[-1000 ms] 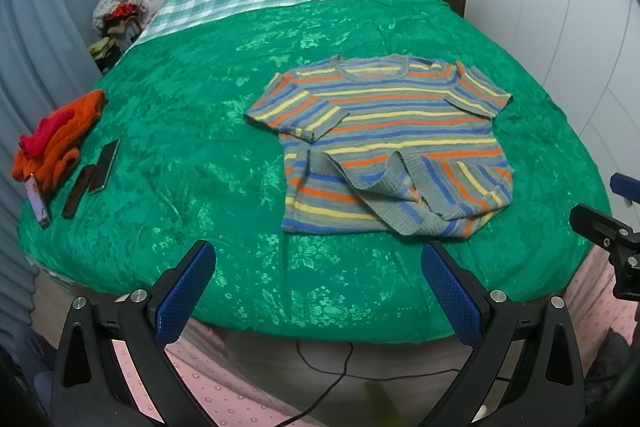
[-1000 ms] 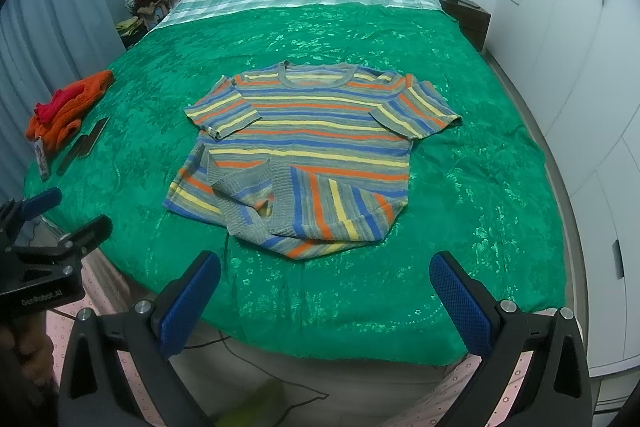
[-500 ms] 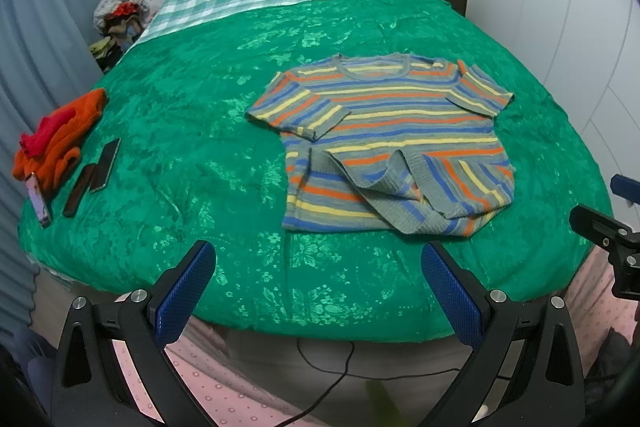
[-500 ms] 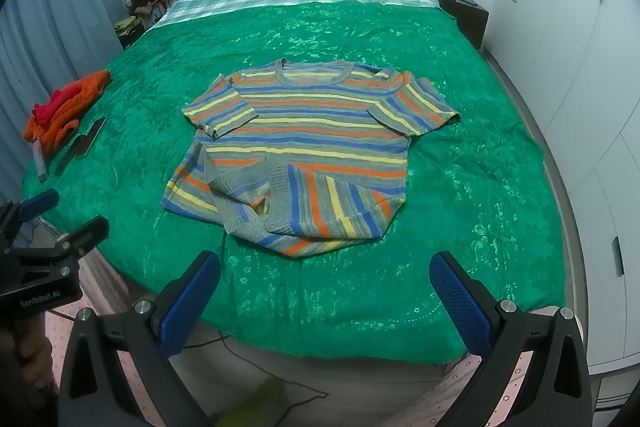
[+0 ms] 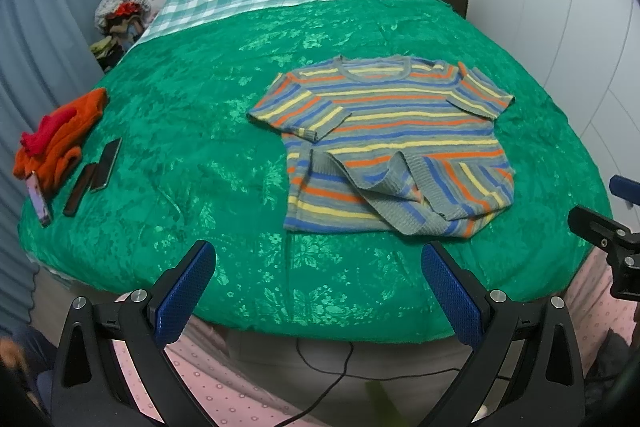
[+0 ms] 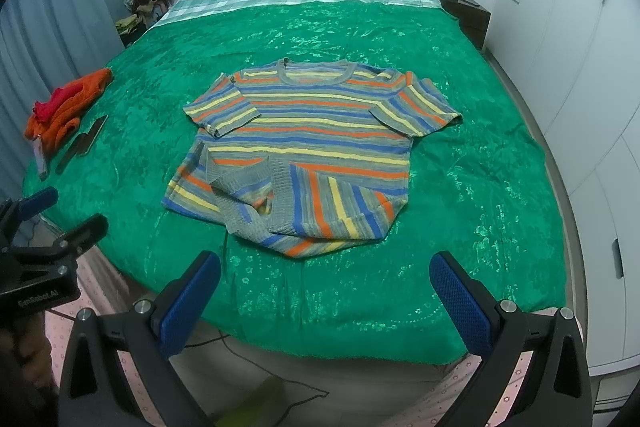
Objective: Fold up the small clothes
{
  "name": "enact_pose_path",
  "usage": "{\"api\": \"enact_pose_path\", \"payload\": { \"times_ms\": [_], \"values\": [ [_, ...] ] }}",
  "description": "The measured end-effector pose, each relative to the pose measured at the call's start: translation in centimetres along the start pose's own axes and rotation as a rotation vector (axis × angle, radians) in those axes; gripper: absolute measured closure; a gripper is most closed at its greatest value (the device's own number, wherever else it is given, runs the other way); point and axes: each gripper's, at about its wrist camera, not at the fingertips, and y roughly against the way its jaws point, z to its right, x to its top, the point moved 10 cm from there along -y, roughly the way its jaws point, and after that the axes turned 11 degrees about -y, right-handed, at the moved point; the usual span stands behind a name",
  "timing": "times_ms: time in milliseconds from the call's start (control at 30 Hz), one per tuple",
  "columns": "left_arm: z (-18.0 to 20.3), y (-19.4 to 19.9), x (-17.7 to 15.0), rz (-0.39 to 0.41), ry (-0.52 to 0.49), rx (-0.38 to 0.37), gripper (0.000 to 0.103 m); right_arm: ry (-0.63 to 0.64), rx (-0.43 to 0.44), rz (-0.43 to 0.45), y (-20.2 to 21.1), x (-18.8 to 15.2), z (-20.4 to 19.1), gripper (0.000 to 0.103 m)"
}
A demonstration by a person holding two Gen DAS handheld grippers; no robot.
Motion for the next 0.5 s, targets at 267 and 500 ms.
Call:
{"api": "enact_pose_path", "payload": {
  "times_ms": [267, 500],
  "values": [
    [0.0, 0.02, 0.01, -0.001, -0.001, -0.001, 0.0, 0.0, 0.001, -0.001, 0.0, 0.04, -0.03, 0.0],
    [0.58, -0.05, 0.13, 0.0, -0.011, -0.006, 0.0, -0.014, -0.002, -0.001, -0.04, 0.04, 0.34, 0.0]
  ]
}}
